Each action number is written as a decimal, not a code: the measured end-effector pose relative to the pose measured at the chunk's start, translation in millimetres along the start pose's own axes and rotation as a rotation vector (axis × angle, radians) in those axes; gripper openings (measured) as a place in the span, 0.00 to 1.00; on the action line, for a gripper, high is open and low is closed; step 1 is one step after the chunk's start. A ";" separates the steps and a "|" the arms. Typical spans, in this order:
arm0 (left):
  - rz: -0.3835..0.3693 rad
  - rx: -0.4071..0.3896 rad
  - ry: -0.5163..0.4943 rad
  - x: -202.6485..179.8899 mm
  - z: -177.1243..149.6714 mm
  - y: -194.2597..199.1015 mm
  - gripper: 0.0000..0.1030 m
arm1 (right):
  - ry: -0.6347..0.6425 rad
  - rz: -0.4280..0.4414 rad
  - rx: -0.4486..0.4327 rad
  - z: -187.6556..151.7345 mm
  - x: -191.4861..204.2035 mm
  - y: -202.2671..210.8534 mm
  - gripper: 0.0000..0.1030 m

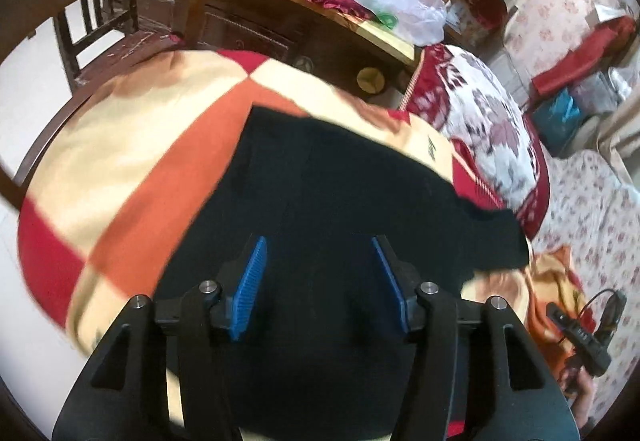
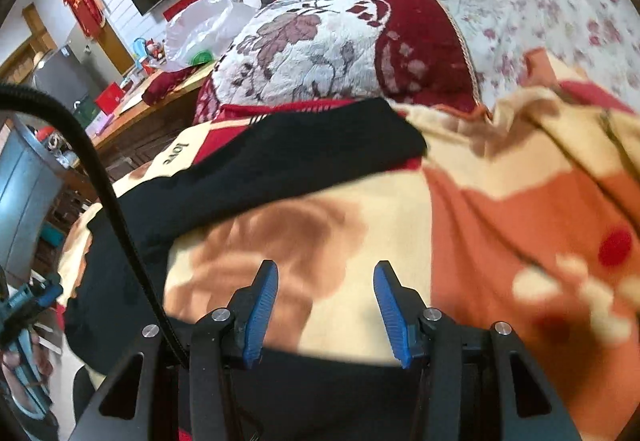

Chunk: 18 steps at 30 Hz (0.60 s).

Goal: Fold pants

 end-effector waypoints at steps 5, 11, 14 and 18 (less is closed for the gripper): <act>-0.015 0.040 0.002 16.7 36.6 -34.4 0.52 | -0.016 0.034 -0.025 36.8 -9.6 -16.9 0.46; -0.031 0.061 0.010 31.7 63.2 -62.6 0.52 | -0.001 0.029 -0.042 85.4 -22.1 -39.3 0.47; -0.053 0.087 -0.005 33.7 69.4 -75.8 0.52 | 0.006 0.031 -0.032 102.4 -26.5 -53.9 0.47; -0.066 0.105 -0.033 31.7 75.7 -86.9 0.52 | 0.003 0.048 -0.028 115.1 -29.5 -65.4 0.47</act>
Point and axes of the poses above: each gripper's, at about its wrist camera, not at the fingertips, and y roughly against the way its jaws point, x to its left, z to its top, the point moved 9 cm from there along -y, roughly the way its jaws point, and after that the axes turned 1 degree about -x, right-handed, at the moved point
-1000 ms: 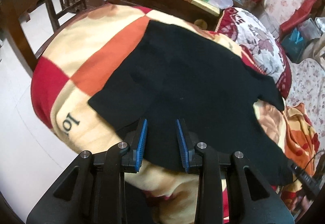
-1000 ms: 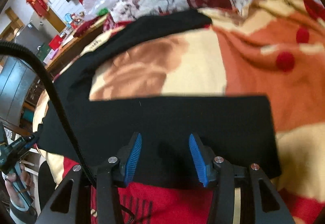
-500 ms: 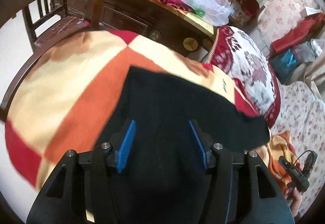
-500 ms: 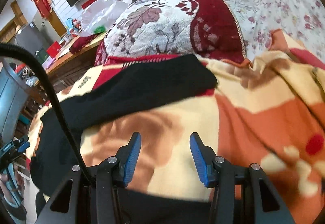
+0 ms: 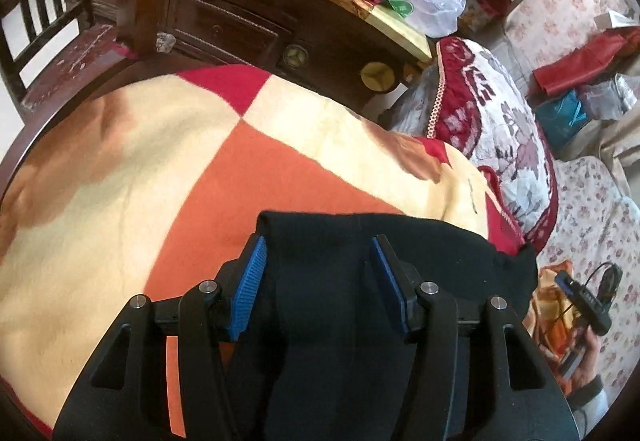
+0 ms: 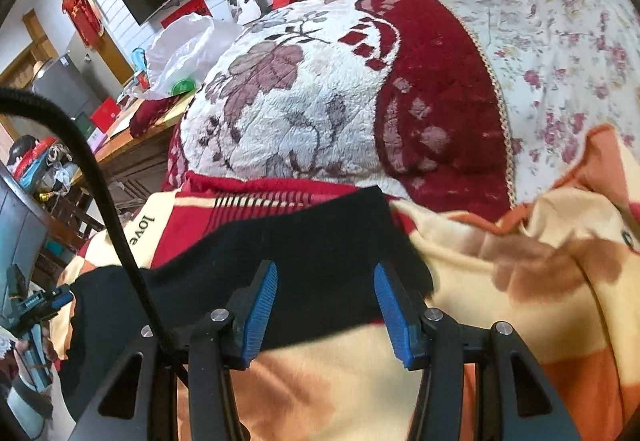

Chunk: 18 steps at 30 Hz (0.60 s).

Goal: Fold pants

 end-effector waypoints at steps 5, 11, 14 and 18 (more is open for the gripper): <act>0.003 -0.053 0.037 8.0 16.4 7.5 0.52 | -0.023 -0.016 0.006 8.3 -12.4 -11.1 0.48; 0.031 -0.012 -0.001 9.3 14.9 -4.1 0.53 | -0.036 -0.004 0.009 10.9 -17.6 -18.0 0.48; 0.041 -0.009 -0.011 6.6 13.4 -11.1 0.53 | -0.029 0.002 0.020 12.8 -18.0 -23.0 0.48; 0.056 -0.023 -0.035 1.7 12.6 -16.0 0.53 | -0.016 -0.015 0.026 20.6 -24.2 -30.0 0.49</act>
Point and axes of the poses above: each gripper's, at about its wrist camera, not at the fingertips, and y roughly against the way its jaws point, x to its left, z to its top, the point moved 9 cm from there along -y, roughly the way its jaws point, and after that the axes turned 1 degree about -x, right-handed, at the moved point
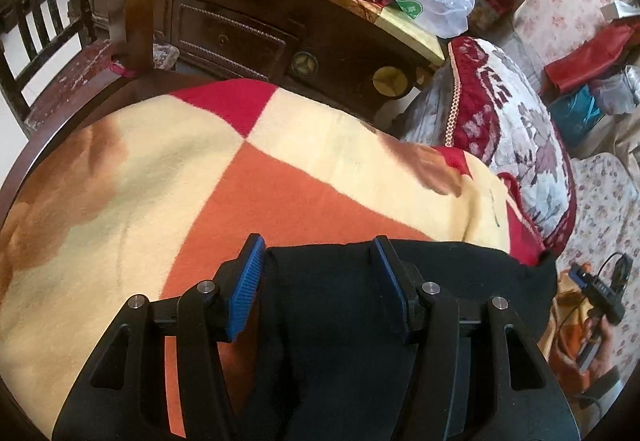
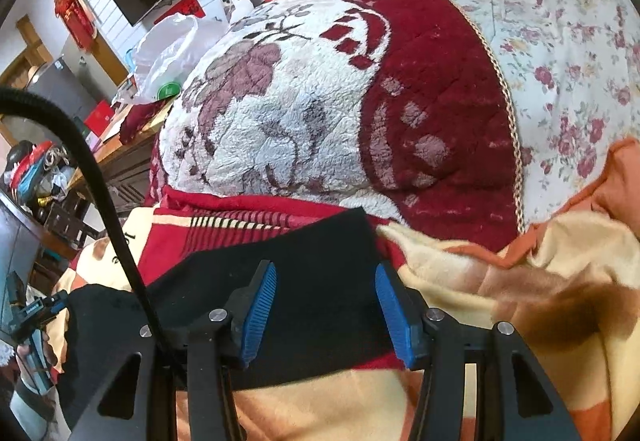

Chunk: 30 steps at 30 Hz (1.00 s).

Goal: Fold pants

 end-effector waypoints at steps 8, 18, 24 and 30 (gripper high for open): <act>-0.018 0.004 0.005 -0.8 0.1 -2.9 0.53 | -0.013 -0.022 0.057 20.9 -13.0 -31.5 0.55; 0.040 -0.001 -0.061 -13.2 0.3 -14.5 0.57 | 0.005 -0.077 0.096 24.6 -13.4 -72.4 0.44; 0.066 -0.008 -0.245 -38.3 -8.0 -18.9 0.26 | 0.099 -0.111 0.044 24.2 2.2 -60.4 0.04; 0.007 -0.083 -0.295 -59.6 -3.7 14.2 0.20 | 0.114 -0.079 -0.084 38.3 5.3 7.4 0.02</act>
Point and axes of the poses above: each gripper's, at about its wrist camera, not at the fingertips, and y roughly against the way its jaws point, x to its left, z to its top, the point moved 9 cm from there along -y, roughly the way its jaws point, and after that the axes turned 1 degree about -x, right-handed, at the moved point
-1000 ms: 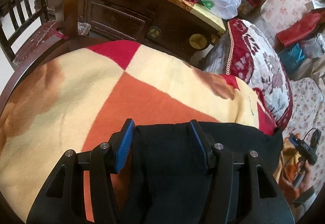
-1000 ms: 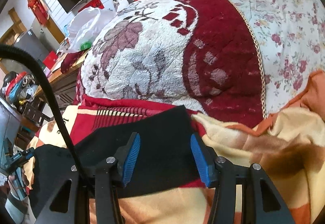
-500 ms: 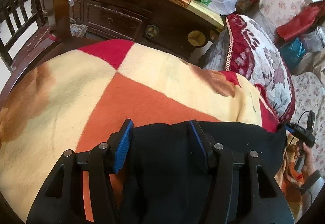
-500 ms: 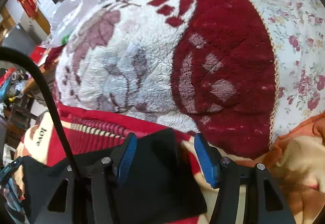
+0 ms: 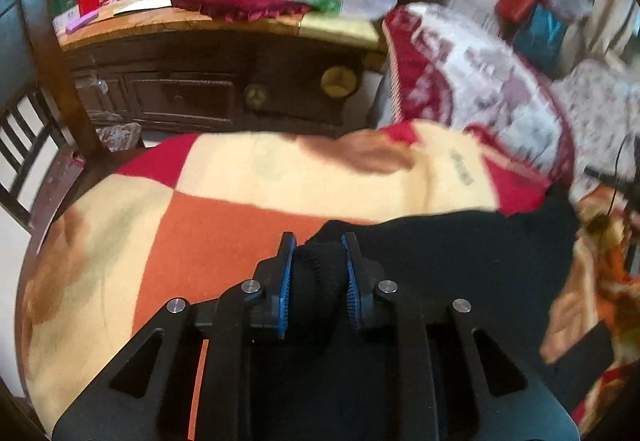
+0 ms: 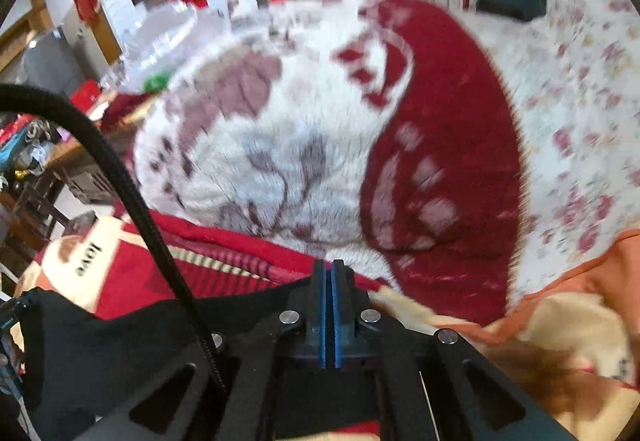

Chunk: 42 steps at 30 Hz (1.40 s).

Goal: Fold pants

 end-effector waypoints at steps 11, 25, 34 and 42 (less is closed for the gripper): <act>-0.029 -0.035 -0.009 -16.6 3.4 29.4 0.19 | -0.057 0.059 0.105 -17.6 -3.6 16.0 0.51; -0.037 0.007 0.065 2.6 -1.2 8.2 0.19 | -0.019 0.002 0.245 -29.0 2.3 -84.8 0.20; -0.070 -0.033 0.064 -6.9 2.1 31.6 0.19 | 0.058 0.020 0.093 -22.4 13.2 -13.9 0.06; -0.142 -0.105 0.081 -14.9 -9.7 89.0 0.19 | -0.026 0.100 -0.057 -38.3 8.9 102.2 0.06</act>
Point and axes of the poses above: each gripper's, at about its wrist camera, not at the fingertips, and y roughly against the way its jaws point, x to its left, z to its top, the point moved 9 cm from there along -y, roughly the way its jaws point, and after that the axes turned 1 degree about -x, right-handed, at the moved point
